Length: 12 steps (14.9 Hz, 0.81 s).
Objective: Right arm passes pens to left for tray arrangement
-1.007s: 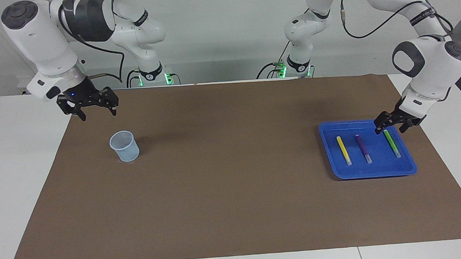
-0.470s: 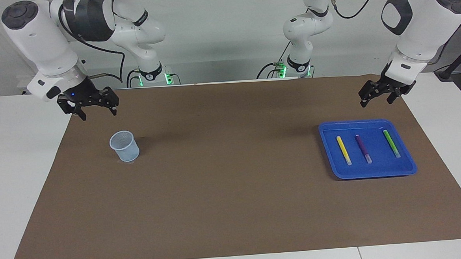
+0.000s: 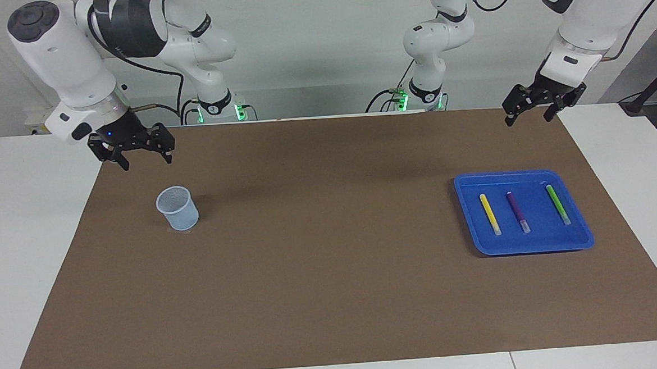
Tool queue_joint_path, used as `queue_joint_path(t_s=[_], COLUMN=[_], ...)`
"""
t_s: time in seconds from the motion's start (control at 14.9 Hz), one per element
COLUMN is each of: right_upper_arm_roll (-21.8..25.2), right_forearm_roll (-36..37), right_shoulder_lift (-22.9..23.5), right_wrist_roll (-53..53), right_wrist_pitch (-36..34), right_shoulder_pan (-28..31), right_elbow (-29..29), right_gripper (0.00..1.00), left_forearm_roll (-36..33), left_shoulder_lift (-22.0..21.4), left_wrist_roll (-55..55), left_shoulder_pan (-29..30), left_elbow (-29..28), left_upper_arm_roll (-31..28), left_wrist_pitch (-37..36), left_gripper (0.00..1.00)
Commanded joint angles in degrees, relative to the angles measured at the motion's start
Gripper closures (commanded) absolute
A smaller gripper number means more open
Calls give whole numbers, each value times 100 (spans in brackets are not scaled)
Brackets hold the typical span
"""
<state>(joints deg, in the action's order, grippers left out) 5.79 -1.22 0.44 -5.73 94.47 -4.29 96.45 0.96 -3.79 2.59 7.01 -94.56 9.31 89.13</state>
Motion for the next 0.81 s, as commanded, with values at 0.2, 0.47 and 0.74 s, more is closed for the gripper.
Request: queue_joint_path(t_s=[0.2,0.47,0.74], right_upper_arm_roll=[-43,-43,-43], right_forearm_roll=[-28,-10,-10], right_shoulder_lift=[70,61,61], right_wrist_roll=[107,107,107], right_wrist_pitch=[-69,-95,-95], right_shoulder_pan=[34,34,34], right_elbow=[-127,-127,-127], right_gripper=[0,0,0], left_forearm_roll=[1,0,-8], left_shoulder_lift=[9,-193,-158], left_wrist_roll=[137,-22,31], left_shoulder_pan=[-1236,-1264,-1211], left_elbow=[34,-71,-27], left_upper_arm_roll=[-1211,-1468,-1310], left_wrist_pitch=[-27,235,403], left_gripper=[0,0,0])
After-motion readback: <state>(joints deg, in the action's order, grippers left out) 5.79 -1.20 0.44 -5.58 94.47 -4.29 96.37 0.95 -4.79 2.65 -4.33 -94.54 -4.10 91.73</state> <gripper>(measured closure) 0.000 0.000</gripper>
